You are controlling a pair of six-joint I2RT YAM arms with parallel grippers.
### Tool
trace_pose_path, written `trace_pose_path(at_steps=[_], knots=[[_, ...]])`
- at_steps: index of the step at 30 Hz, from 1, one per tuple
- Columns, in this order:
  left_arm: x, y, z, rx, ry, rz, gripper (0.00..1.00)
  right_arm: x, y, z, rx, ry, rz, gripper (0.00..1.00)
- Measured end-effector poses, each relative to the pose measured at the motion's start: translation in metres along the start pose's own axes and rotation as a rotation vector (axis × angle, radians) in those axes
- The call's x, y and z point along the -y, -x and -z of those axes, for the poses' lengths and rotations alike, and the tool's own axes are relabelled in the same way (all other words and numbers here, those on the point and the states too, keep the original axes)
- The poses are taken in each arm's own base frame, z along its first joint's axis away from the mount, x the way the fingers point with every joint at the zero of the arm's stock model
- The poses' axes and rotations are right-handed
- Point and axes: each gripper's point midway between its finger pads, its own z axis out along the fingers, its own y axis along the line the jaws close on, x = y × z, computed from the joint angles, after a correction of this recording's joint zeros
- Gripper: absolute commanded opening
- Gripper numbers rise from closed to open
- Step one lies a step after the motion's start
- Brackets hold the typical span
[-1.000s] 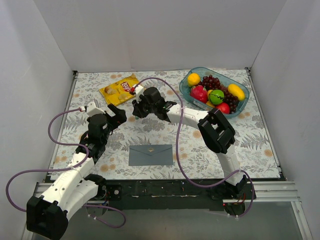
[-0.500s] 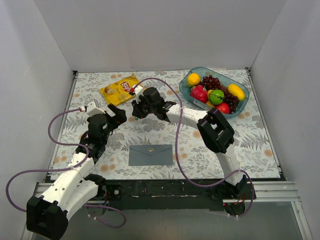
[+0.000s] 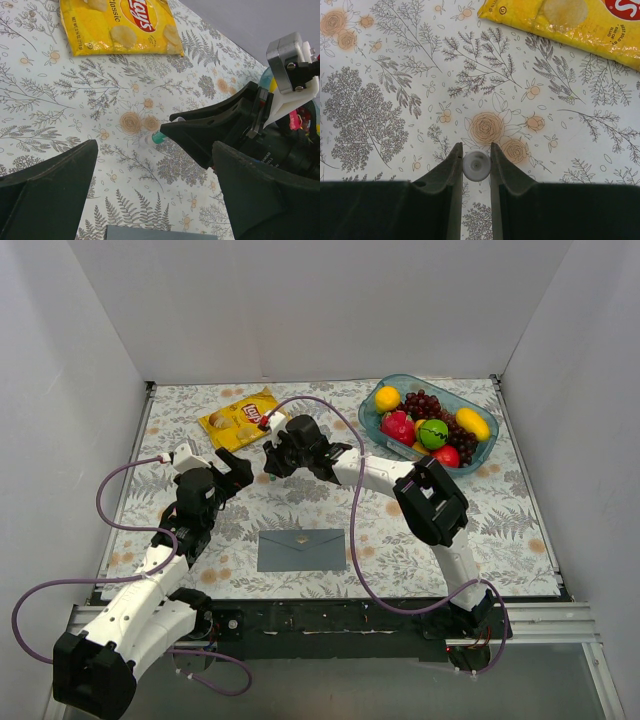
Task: Place the letter into the envelope and seal it
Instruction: Close the solid glue cap on the solid glue.
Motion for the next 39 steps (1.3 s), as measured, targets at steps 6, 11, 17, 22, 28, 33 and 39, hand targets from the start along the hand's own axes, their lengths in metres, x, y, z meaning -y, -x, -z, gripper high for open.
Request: trace_pose_path(at_steps=[6,11,17,22,28,33,39], knots=[[0.000,0.000,0.000,0.000,0.001,0.000,0.98,0.000,-0.004,-0.002,-0.007,0.003,-0.003,0.01],[0.000,0.000,0.000,0.000,0.000,0.000,0.98,0.000,-0.005,-0.003,-0.010,0.006,-0.004,0.01],[0.000,0.000,0.000,0.000,0.001,0.000,0.98,0.000,-0.007,-0.004,-0.013,0.006,-0.004,0.01],[0.000,0.000,0.000,0.000,0.001,0.000,0.98,0.000,-0.008,-0.004,-0.015,0.006,-0.005,0.01],[0.000,0.000,0.000,0.000,0.001,0.000,0.98,0.000,-0.008,-0.004,-0.014,0.006,-0.005,0.01],[0.000,0.000,0.000,0.000,0.001,0.000,0.98,0.002,-0.008,-0.007,-0.010,0.005,-0.004,0.01],[0.000,0.000,0.000,-0.001,0.002,0.000,0.98,0.003,-0.008,-0.012,0.000,0.001,-0.002,0.01]])
